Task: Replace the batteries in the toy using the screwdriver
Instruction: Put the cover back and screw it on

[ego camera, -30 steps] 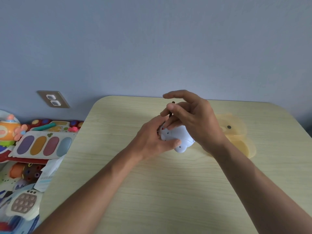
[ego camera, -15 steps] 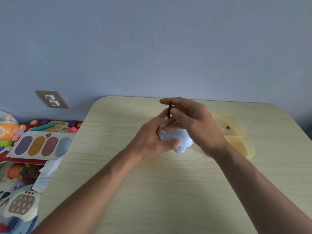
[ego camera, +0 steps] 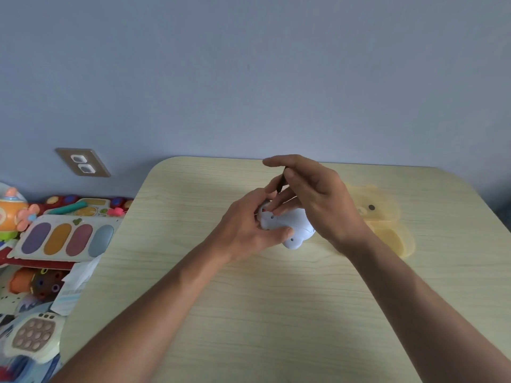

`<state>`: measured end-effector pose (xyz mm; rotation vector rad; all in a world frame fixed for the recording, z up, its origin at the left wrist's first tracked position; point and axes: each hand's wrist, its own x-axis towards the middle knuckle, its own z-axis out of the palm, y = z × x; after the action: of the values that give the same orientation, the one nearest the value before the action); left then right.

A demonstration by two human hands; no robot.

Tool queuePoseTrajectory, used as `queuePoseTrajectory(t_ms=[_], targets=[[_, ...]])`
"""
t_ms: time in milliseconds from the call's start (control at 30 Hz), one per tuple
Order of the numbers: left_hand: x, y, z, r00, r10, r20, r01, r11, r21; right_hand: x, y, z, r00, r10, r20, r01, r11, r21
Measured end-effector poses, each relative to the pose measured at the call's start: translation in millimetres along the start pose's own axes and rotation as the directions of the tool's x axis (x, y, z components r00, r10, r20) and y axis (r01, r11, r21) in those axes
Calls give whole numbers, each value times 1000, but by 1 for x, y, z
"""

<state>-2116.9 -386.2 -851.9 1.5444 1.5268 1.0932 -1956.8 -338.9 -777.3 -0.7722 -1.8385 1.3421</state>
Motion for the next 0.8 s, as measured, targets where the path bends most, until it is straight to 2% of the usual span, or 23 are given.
queuePoseTrajectory(t_ms=[200,400,500,633,800], targets=[[-1,3,0,1000,-2,-11,2,1000,-1,3,-2,1,995,41,-96,-33,996,79],[-2,3,0,1000,-6,0,6,1000,15,-1,-3,2,999,49,-1,-48,992,119],[-1,3,-1,1000,-11,-8,11,1000,19,-2,-2,1,998,46,-42,-43,997,65],[-2,4,-1,1000,-24,-6,25,1000,13,-6,-3,2,996,83,-13,-83,997,7],[-3,4,-2,1000,-23,1,23,1000,6,-4,-2,3,995,95,-44,-92,993,76]])
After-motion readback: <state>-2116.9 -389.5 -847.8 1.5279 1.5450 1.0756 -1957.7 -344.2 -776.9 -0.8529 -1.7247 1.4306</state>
